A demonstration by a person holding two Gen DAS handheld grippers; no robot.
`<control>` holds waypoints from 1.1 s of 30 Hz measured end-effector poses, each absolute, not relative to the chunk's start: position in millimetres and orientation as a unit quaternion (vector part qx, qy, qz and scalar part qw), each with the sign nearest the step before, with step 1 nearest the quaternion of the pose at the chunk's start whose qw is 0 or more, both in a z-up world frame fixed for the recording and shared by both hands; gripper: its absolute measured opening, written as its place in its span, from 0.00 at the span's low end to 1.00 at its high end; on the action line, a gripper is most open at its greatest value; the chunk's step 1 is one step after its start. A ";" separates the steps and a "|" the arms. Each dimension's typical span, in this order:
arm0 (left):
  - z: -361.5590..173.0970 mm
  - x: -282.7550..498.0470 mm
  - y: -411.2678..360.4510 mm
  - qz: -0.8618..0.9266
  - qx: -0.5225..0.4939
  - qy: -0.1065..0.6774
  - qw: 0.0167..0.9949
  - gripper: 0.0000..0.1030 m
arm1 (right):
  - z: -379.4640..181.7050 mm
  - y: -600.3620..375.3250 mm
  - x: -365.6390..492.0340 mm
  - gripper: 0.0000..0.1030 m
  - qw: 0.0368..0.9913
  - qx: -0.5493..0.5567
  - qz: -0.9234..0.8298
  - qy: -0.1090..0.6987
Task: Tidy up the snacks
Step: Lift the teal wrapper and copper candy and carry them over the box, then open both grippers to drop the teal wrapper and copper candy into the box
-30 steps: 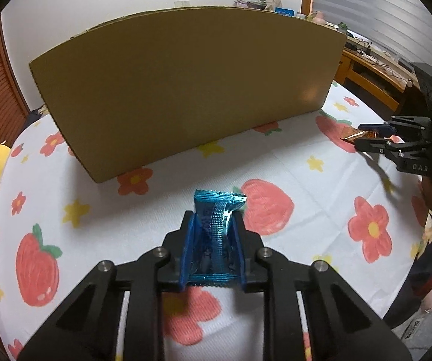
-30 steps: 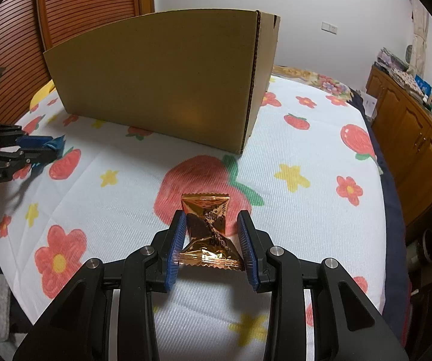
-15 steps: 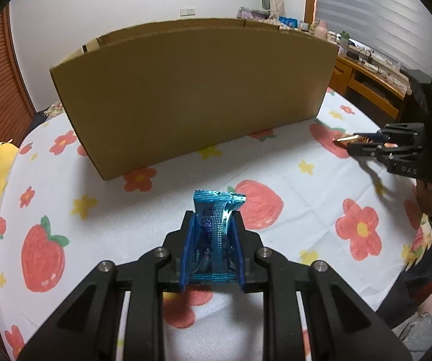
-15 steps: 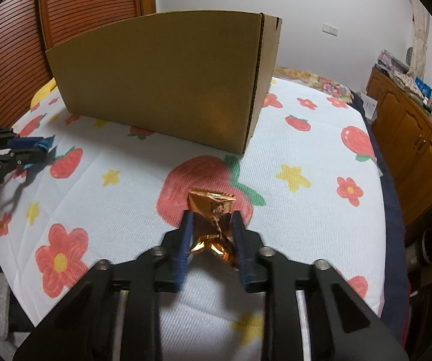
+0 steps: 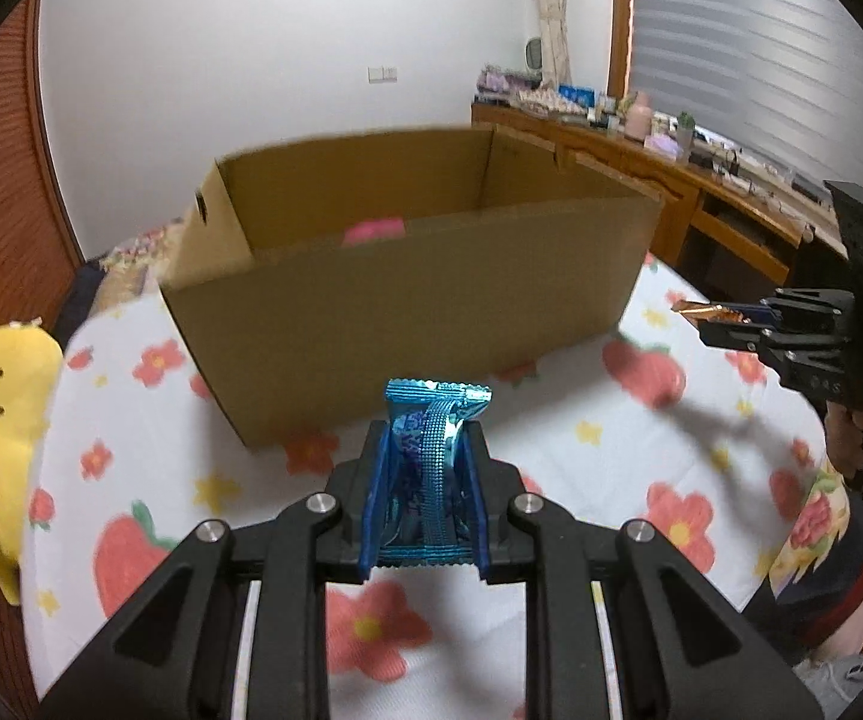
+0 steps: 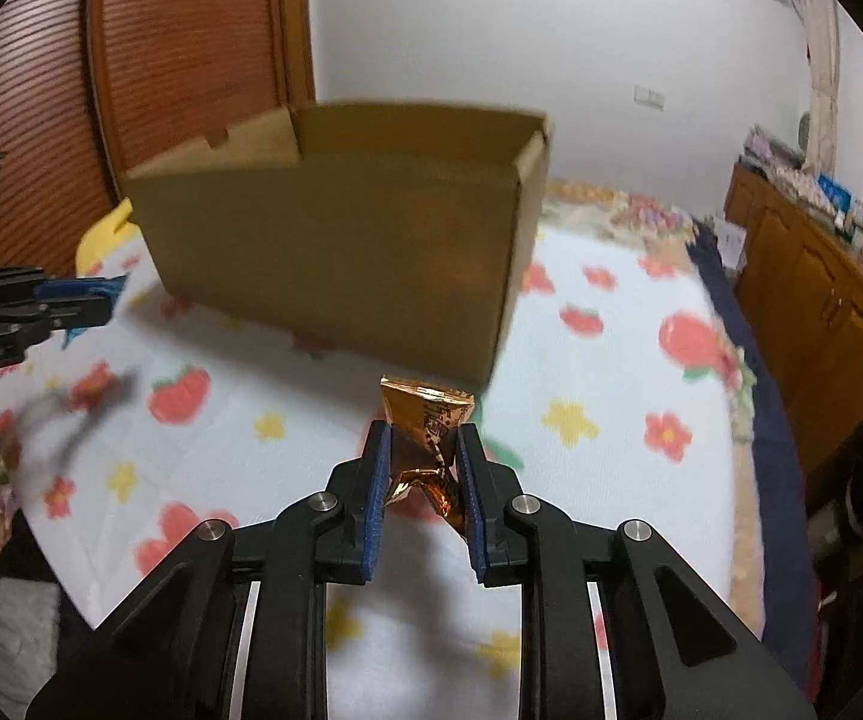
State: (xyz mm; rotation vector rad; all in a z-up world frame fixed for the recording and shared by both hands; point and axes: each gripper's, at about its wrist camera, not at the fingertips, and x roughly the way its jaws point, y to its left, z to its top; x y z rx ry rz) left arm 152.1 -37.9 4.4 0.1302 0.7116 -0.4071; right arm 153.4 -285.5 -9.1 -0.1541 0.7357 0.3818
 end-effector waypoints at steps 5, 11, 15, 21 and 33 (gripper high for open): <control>30.7 162.7 -36.8 -0.194 0.059 0.318 0.926 0.20 | 29.2 -274.0 151.8 0.19 0.923 -0.075 0.200 0.320; 52.0 177.4 -34.5 -0.194 0.050 0.301 0.932 0.20 | 63.6 -261.3 156.8 0.20 0.932 -0.080 0.209 0.286; 64.9 190.7 -32.7 -0.192 0.040 0.292 0.936 0.20 | 80.3 -249.3 166.0 0.20 0.935 -0.087 0.212 0.270; 78.5 219.7 -26.3 -0.185 0.021 0.294 0.938 0.20 | 95.8 -233.0 187.7 0.20 0.937 -0.089 0.216 0.261; 73.2 264.9 -20.8 -0.147 0.032 0.310 0.939 0.20 | 105.0 -211.5 227.3 0.20 0.938 -0.088 0.210 0.260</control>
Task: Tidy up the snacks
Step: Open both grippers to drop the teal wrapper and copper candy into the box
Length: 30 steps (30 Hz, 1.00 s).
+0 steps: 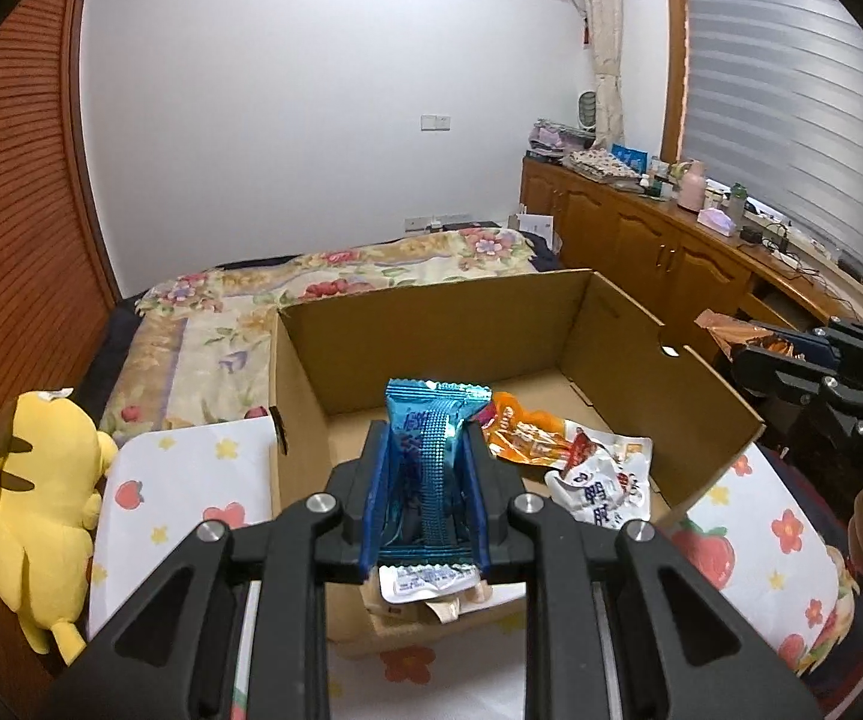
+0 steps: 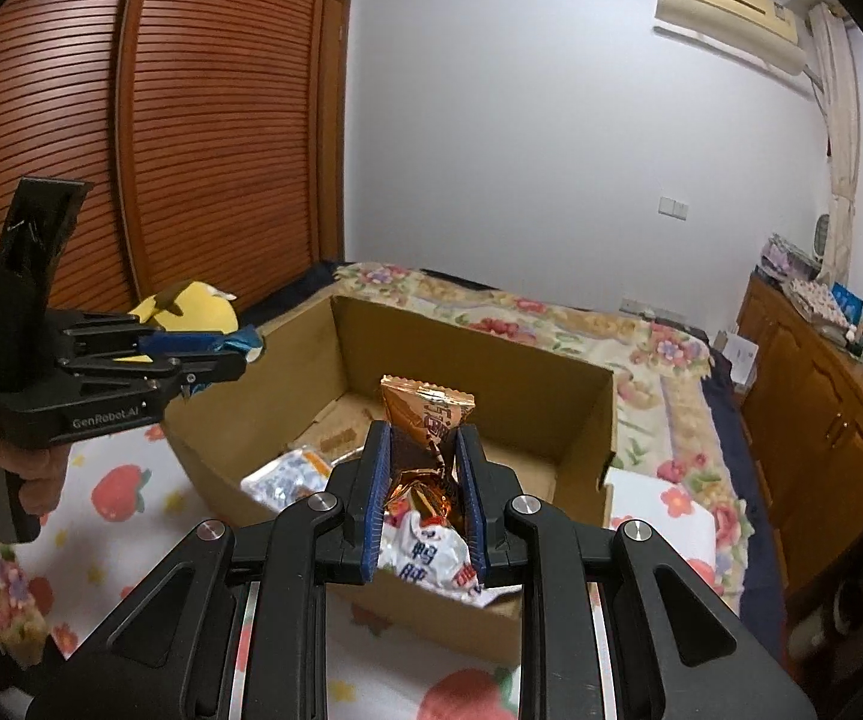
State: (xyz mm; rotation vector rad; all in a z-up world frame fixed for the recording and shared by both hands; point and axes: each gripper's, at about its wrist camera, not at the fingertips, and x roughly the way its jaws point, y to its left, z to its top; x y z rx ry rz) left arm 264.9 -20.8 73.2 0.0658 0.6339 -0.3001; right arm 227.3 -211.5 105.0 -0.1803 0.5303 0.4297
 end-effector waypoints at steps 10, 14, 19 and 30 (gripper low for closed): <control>47.8 277.3 -15.2 -0.139 0.018 0.339 0.930 0.20 | 64.6 -200.2 259.0 0.20 0.928 -0.094 0.194 0.305; 44.7 277.4 -17.4 -0.140 0.018 0.343 0.929 0.20 | 51.0 -201.9 266.4 0.20 0.924 -0.091 0.187 0.320; 40.7 277.3 -23.1 -0.142 0.020 0.347 0.927 0.22 | 43.5 -205.7 270.5 0.21 0.921 -0.082 0.187 0.331; 42.3 269.9 -29.5 -0.145 0.017 0.338 0.930 0.47 | 39.6 -207.1 266.5 0.26 0.920 -0.074 0.192 0.334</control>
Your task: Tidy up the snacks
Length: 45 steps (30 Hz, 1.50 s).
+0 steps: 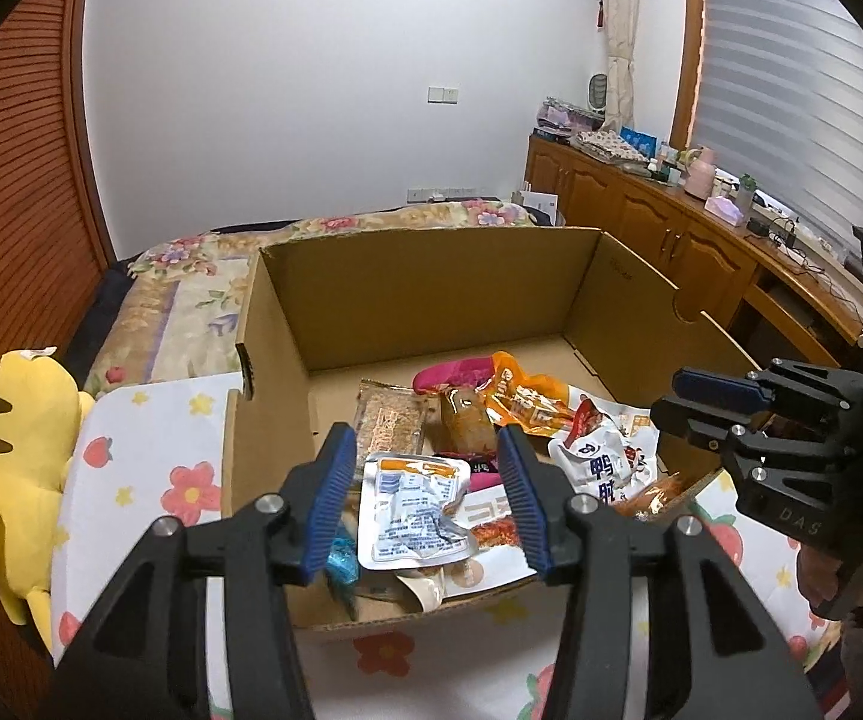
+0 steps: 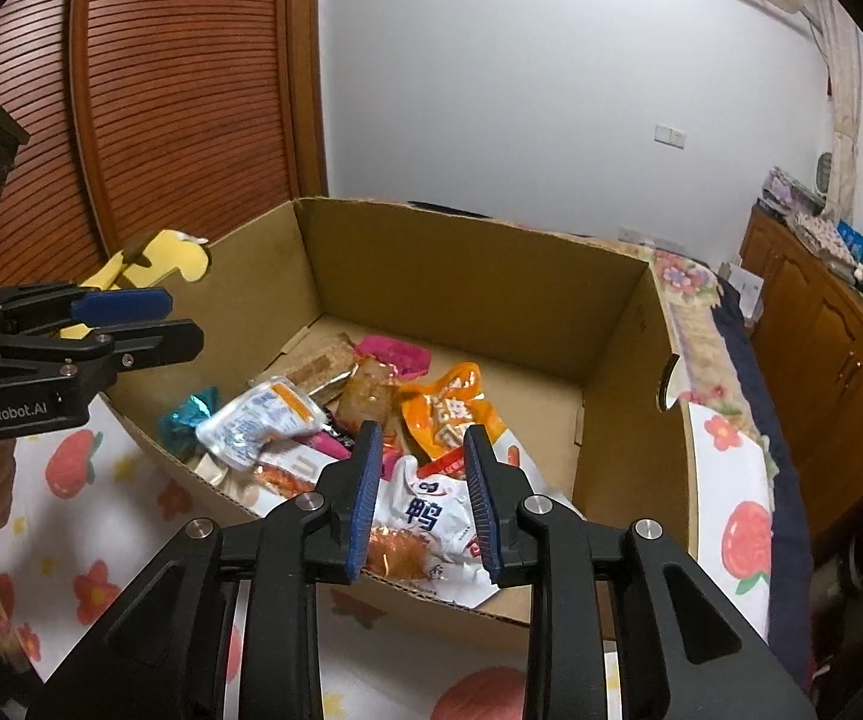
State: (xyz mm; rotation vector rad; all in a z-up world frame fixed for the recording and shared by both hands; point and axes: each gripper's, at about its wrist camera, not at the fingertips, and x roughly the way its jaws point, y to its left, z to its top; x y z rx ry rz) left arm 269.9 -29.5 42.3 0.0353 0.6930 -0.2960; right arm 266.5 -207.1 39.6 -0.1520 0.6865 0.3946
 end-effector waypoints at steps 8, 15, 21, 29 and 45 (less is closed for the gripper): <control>58.8 253.0 -30.9 -0.140 0.022 0.321 0.936 0.48 | 54.2 -208.8 252.5 0.32 0.927 -0.066 0.188 0.319; 88.7 224.1 -31.0 -0.137 0.032 0.296 0.945 0.48 | 87.4 -211.9 215.1 0.34 0.939 -0.059 0.182 0.285; 109.2 192.5 -30.7 -0.131 0.048 0.271 0.952 0.58 | 111.4 -209.9 185.2 0.40 0.948 -0.056 0.173 0.263; 112.4 152.8 -30.2 -0.115 0.073 0.228 0.964 0.89 | 110.8 -213.9 153.2 0.65 0.959 -0.032 0.143 0.242; 87.4 114.5 -20.7 -0.055 0.056 0.209 0.975 1.00 | 104.9 -231.8 122.1 1.00 0.973 -0.013 0.089 0.211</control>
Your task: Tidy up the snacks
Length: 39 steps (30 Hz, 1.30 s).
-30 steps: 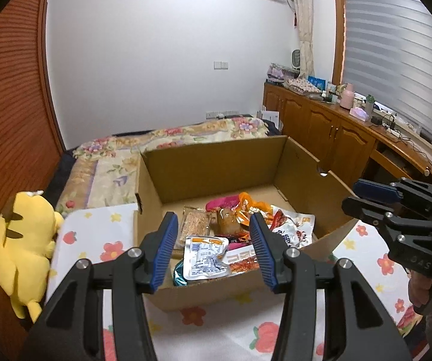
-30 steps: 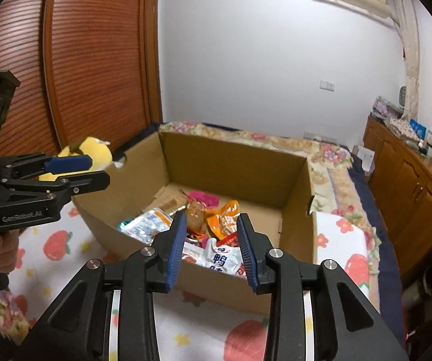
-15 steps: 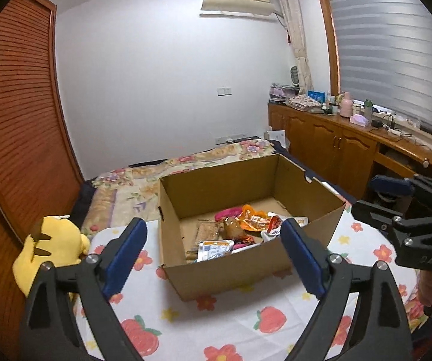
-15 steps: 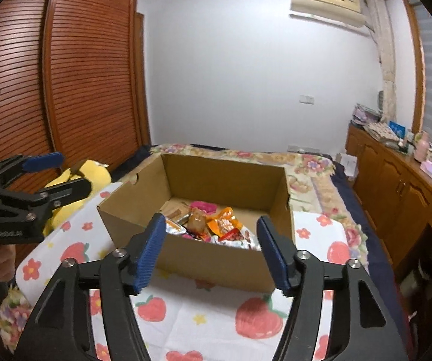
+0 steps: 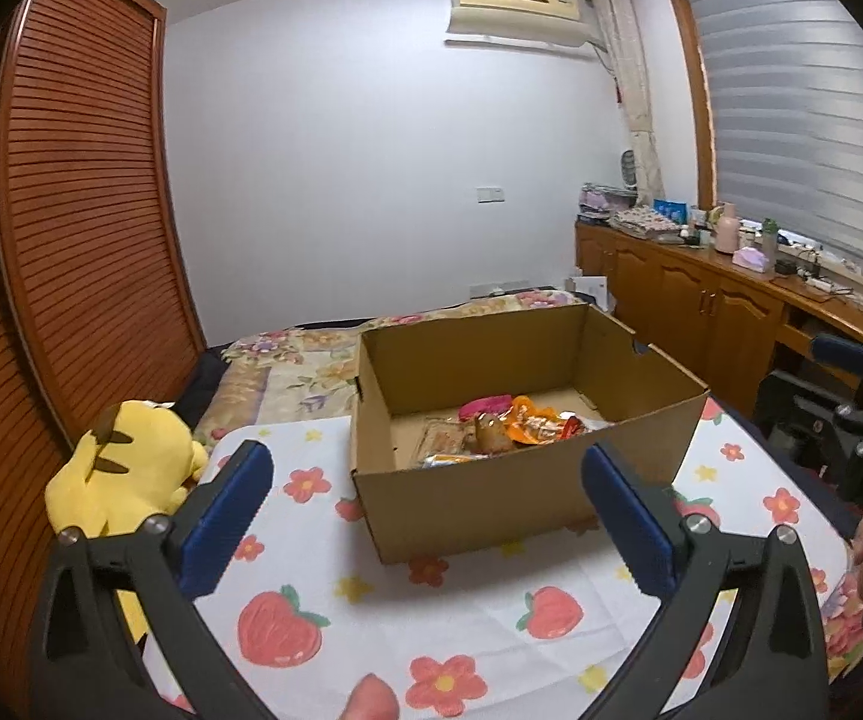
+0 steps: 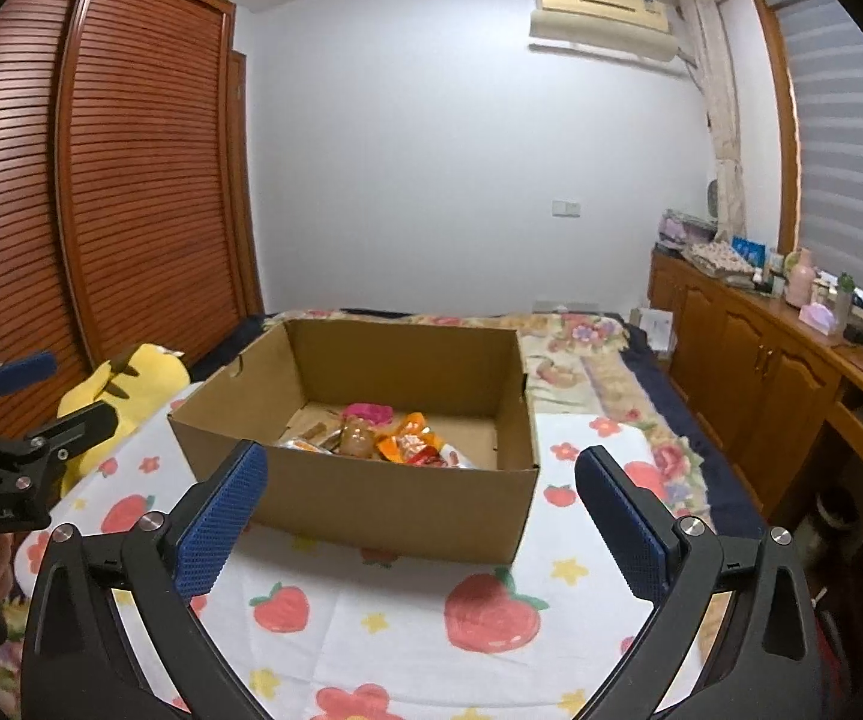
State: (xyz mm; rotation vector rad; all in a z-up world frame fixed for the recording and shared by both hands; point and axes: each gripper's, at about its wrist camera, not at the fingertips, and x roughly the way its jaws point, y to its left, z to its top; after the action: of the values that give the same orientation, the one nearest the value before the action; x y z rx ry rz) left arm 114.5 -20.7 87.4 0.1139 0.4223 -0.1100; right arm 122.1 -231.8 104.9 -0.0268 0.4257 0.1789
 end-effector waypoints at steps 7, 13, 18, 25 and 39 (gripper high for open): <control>78.9 93.0 -22.0 -0.015 0.053 0.206 0.977 1.00 | 105.9 -236.0 105.6 1.00 0.976 -0.013 0.083 0.203; 69.7 72.7 -18.7 -0.023 0.018 0.220 0.975 1.00 | 101.7 -238.5 85.3 1.00 0.977 -0.014 0.074 0.199; 63.9 61.9 -22.8 -0.018 0.032 0.225 0.974 1.00 | 98.8 -241.4 69.2 1.00 0.979 -0.015 0.065 0.194; 60.2 51.1 -15.9 -0.014 0.025 0.237 0.971 1.00 | 94.0 -245.4 58.6 1.00 0.977 -0.011 0.068 0.201; 36.3 49.4 -3.9 0.008 0.026 0.244 0.969 1.00 | 70.8 -253.5 49.5 1.00 0.977 -0.005 0.051 0.207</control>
State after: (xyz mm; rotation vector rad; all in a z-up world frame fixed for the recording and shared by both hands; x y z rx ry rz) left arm 49.4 -3.9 36.3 0.0527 0.4939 0.0166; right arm 49.5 -253.5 70.8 -0.0093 0.4164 0.1029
